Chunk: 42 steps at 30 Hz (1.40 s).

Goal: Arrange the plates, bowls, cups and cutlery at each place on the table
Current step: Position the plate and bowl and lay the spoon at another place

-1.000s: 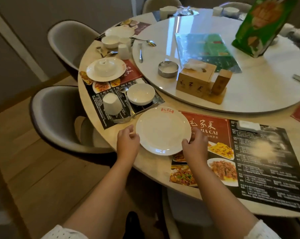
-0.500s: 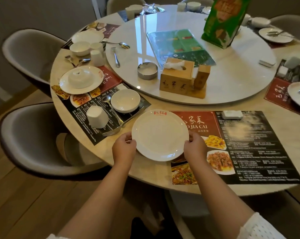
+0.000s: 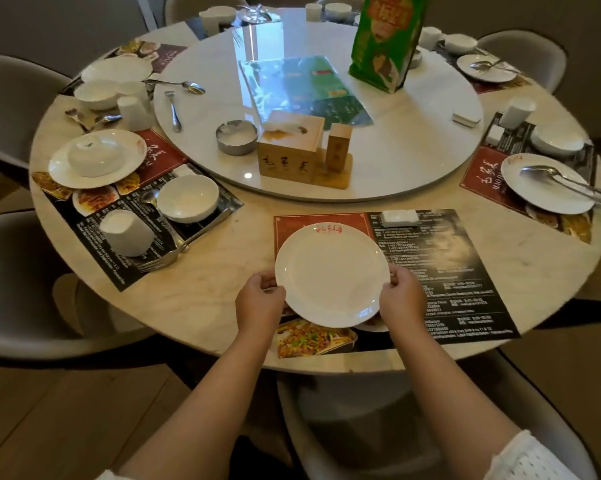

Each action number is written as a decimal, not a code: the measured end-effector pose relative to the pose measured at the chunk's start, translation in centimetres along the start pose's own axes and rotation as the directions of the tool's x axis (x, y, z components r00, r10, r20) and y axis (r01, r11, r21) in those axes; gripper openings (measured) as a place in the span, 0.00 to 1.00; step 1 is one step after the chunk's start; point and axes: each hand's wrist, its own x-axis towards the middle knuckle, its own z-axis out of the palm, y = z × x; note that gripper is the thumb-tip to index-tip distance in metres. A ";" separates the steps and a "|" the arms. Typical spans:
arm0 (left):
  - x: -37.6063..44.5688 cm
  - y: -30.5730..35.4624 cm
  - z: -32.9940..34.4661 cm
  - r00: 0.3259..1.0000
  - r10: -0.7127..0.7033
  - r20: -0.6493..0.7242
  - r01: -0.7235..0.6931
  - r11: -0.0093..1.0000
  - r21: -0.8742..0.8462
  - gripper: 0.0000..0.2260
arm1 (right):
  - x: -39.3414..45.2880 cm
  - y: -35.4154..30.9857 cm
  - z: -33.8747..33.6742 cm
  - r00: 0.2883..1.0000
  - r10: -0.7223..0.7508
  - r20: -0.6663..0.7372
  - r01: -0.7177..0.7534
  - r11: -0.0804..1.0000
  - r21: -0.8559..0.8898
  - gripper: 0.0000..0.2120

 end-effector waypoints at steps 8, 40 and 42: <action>-0.9 -0.2 1.8 1.000 -0.023 -0.002 0.023 1.000 -0.016 0.13 | 1.1 1.4 -1.2 0.999 -0.004 0.047 0.002 0.999 0.046 0.17; 11.0 1.5 -17.0 0.790 0.387 -0.475 -0.201 0.896 0.396 0.24 | -7.5 -15.2 18.0 0.755 -0.504 0.419 0.379 0.858 0.347 0.10; 12.8 1.4 -18.1 0.815 0.380 -0.436 -0.196 0.891 0.409 0.27 | -7.7 -16.2 19.4 0.765 -0.487 0.422 0.353 0.865 0.357 0.10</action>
